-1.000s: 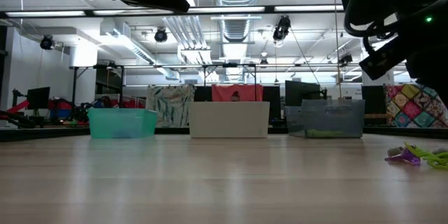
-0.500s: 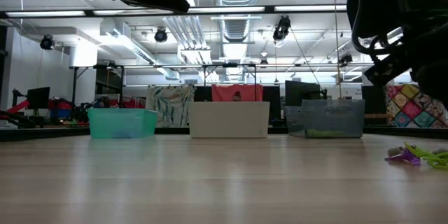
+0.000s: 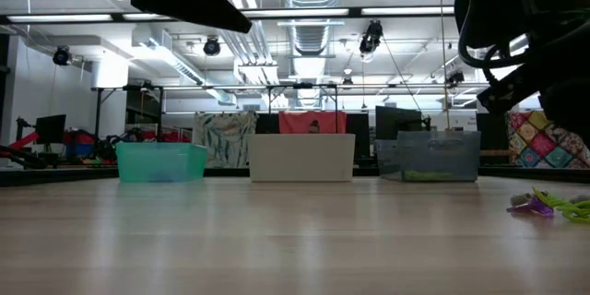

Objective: Sort Halloween decoration
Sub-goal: Put the purple witch hat toy into the green bin

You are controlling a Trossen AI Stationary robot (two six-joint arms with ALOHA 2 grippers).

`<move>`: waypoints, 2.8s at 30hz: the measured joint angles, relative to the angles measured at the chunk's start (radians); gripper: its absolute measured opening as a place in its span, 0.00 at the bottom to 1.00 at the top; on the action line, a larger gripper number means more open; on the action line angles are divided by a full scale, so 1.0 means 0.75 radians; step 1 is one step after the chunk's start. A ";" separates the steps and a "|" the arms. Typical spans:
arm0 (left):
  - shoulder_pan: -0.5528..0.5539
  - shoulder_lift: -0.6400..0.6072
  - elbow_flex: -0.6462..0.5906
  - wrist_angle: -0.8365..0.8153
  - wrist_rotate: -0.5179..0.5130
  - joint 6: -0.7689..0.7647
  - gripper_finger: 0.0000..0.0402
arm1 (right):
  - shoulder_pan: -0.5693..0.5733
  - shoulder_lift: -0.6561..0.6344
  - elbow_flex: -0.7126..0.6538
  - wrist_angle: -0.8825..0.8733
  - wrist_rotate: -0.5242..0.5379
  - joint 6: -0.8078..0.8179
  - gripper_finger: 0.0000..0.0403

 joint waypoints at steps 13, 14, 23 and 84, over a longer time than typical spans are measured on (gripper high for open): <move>0.000 0.001 0.000 0.003 0.000 0.000 0.10 | 0.000 0.001 -0.069 0.058 -0.020 0.024 0.38; 0.000 0.001 -0.001 0.003 0.000 0.000 0.10 | 0.000 0.001 -0.079 0.084 -0.024 0.024 0.37; 0.000 0.001 -0.001 0.002 0.000 0.000 0.10 | 0.000 -0.004 -0.112 0.158 -0.024 0.023 0.29; -0.134 -0.747 -0.001 -0.226 -0.454 0.064 0.10 | -0.713 0.334 0.355 2.087 0.048 -0.945 0.02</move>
